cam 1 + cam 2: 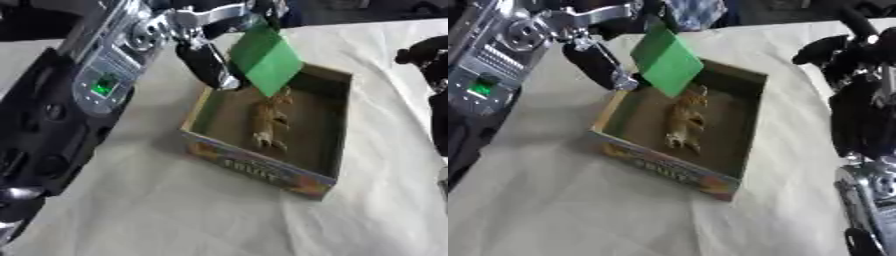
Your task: Pick up objects on the table and place them in the box.
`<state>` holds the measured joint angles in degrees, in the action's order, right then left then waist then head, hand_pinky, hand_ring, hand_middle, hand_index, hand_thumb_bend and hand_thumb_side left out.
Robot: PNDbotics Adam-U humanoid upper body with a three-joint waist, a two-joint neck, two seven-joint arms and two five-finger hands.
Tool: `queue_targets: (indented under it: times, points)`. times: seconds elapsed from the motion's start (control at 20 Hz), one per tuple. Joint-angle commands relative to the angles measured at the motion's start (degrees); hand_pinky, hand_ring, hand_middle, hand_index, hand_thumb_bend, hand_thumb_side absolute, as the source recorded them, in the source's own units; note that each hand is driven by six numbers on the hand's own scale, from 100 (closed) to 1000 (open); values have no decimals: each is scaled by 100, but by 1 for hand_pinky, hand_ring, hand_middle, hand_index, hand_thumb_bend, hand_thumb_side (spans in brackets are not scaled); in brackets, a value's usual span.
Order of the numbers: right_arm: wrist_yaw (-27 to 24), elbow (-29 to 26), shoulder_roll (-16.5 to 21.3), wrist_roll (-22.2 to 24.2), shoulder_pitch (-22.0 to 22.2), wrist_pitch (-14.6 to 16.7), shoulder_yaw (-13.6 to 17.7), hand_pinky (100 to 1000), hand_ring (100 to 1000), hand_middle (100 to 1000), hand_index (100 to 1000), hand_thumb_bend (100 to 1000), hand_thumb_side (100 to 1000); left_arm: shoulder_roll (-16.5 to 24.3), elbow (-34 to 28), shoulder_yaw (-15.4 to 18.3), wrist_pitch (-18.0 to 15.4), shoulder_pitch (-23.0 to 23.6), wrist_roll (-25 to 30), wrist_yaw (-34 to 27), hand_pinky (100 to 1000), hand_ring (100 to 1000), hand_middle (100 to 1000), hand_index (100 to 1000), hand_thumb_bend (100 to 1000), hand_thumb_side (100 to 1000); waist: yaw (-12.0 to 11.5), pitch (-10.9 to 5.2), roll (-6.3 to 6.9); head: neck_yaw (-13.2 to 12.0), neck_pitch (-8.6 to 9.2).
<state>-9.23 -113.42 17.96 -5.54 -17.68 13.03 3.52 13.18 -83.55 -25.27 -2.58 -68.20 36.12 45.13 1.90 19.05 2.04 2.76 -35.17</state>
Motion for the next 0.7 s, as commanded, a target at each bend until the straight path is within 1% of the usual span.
queue_targets:
  times: [0.05, 0.25, 0.4, 0.45, 0.5, 0.55, 0.6, 0.65, 0.7]
  points:
    - [-31, -117, 46, -22, -79, -1, 37, 783, 605, 575, 921, 269, 1000, -205, 168, -43, 45, -17, -196, 432, 225, 202, 1000, 122, 182, 100, 16, -114, -15, -34, 36]
    - [-38, -117, 30, -2, -91, -16, 22, 783, 604, 575, 922, 269, 1000, -418, 447, -137, -31, 77, -418, 1081, 237, 204, 1000, 133, 176, 100, 29, -102, -10, -69, 44]
    - [-45, -117, 21, 10, -97, -17, 19, 783, 604, 575, 922, 268, 1000, -496, 598, -170, -96, 128, -537, 1326, 264, 224, 1000, 178, 209, 100, 40, -100, -12, -76, 49]
    - [-47, -117, 18, 11, -95, -19, 20, 783, 604, 575, 922, 269, 1000, -504, 627, -179, -123, 135, -561, 1374, 290, 247, 1000, 200, 234, 100, 41, -100, -12, -76, 54]
    - [-49, -117, 14, 12, -93, -23, 20, 783, 604, 574, 922, 269, 1000, -505, 640, -186, -153, 140, -582, 1416, 346, 285, 1000, 258, 278, 100, 40, -101, -10, -75, 59]
    - [-50, -117, 11, 16, -91, -27, 19, 783, 604, 574, 922, 269, 1000, -497, 631, -191, -189, 142, -609, 1469, 414, 334, 1000, 320, 320, 145, 36, -102, -9, -71, 62]
    - [-50, -117, 10, 19, -89, -32, 19, 783, 604, 574, 922, 269, 1000, -484, 605, -196, -231, 145, -633, 1534, 511, 415, 1000, 419, 371, 240, 31, -102, -8, -65, 63]
    - [-50, -117, 9, 21, -87, -34, 20, 783, 604, 574, 922, 269, 1000, -466, 570, -203, -281, 149, -650, 1610, 557, 457, 1000, 458, 416, 330, 26, -104, -7, -58, 64]
    - [-50, -117, 9, 22, -85, -35, 21, 783, 604, 574, 922, 268, 1000, -444, 526, -213, -336, 153, -661, 1698, 608, 518, 1000, 540, 485, 450, 20, -106, -7, -52, 68]
